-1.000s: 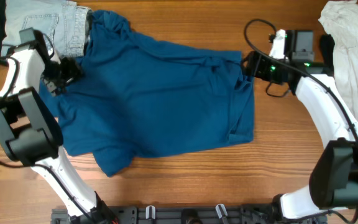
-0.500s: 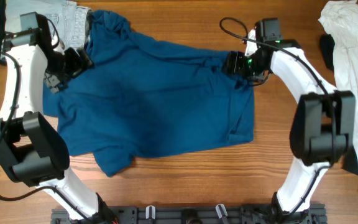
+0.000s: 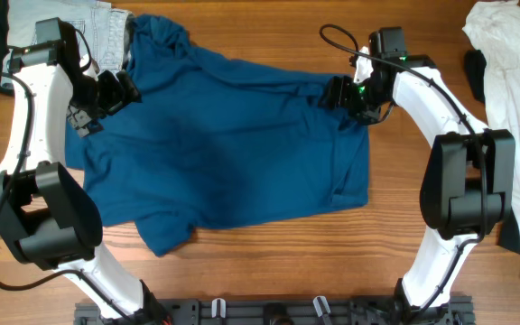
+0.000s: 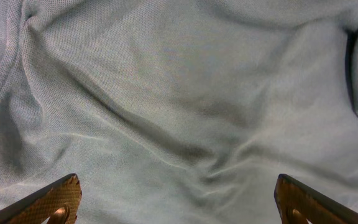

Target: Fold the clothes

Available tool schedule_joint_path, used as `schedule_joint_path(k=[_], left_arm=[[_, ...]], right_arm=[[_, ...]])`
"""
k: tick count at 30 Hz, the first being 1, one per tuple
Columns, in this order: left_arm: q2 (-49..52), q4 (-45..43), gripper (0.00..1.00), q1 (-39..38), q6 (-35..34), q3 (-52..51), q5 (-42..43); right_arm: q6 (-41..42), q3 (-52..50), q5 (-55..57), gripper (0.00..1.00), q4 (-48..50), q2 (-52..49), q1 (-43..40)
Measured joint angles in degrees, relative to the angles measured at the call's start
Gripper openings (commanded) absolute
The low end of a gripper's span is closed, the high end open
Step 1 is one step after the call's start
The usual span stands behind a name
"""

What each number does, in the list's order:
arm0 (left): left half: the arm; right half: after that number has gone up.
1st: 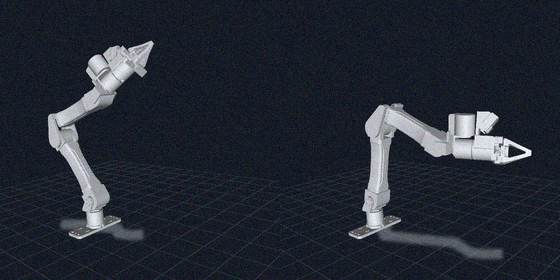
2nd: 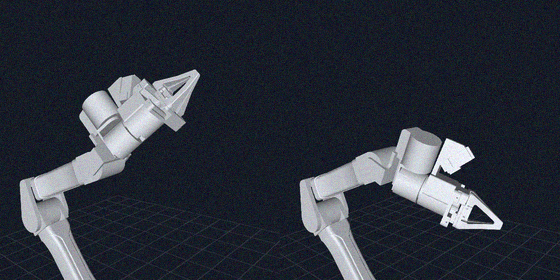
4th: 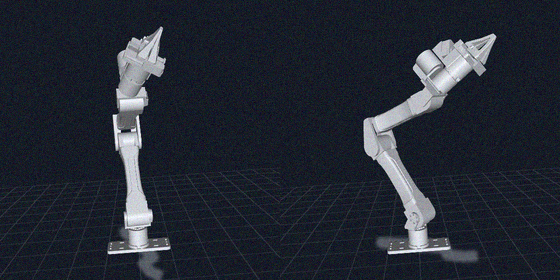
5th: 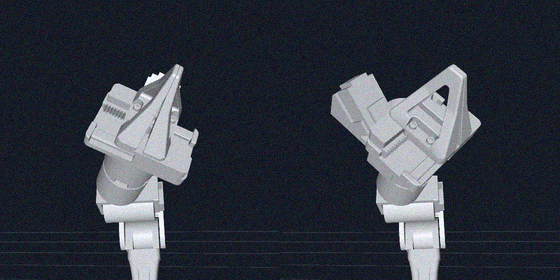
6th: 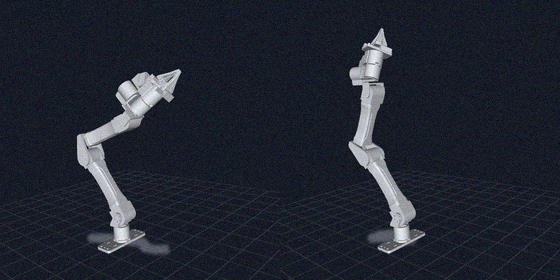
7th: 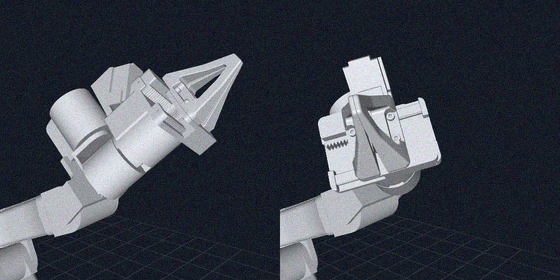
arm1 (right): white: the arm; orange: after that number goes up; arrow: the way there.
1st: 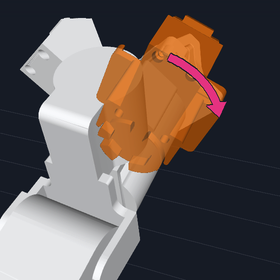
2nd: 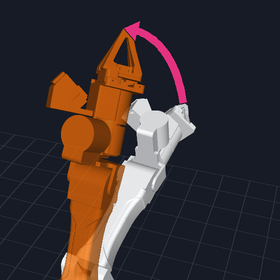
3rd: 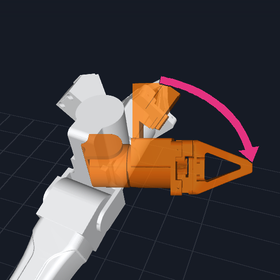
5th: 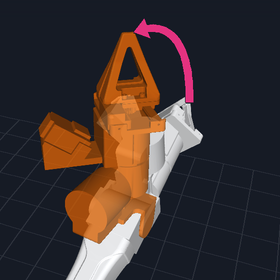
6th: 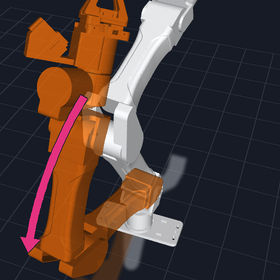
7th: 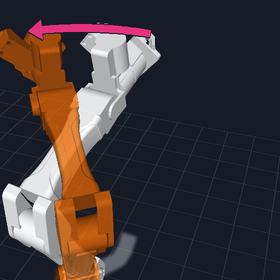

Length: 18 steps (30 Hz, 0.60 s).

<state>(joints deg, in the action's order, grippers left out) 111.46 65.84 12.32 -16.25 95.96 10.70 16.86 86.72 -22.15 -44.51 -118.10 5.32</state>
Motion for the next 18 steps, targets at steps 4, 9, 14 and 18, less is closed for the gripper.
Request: schedule_joint_path(k=[4,9,14,18], left_arm=[[0.0,0.0,1.00,0.0,0.0,0.0,0.0],[0.0,0.0,1.00,0.0,0.0,0.0,0.0],[0.0,-0.1,1.00,0.0,0.0,0.0,0.0],[0.0,-0.1,1.00,0.0,0.0,0.0,0.0]], right_arm=[[0.4,0.0,-0.4,0.80,-2.8,0.0,0.0],[0.9,0.5,2.3,0.80,-5.9,0.0,0.0],[0.8,6.3,8.8,0.84,-11.5,0.0,0.0],[-0.8,10.1,8.5,0.86,-12.6,0.0,0.0]])
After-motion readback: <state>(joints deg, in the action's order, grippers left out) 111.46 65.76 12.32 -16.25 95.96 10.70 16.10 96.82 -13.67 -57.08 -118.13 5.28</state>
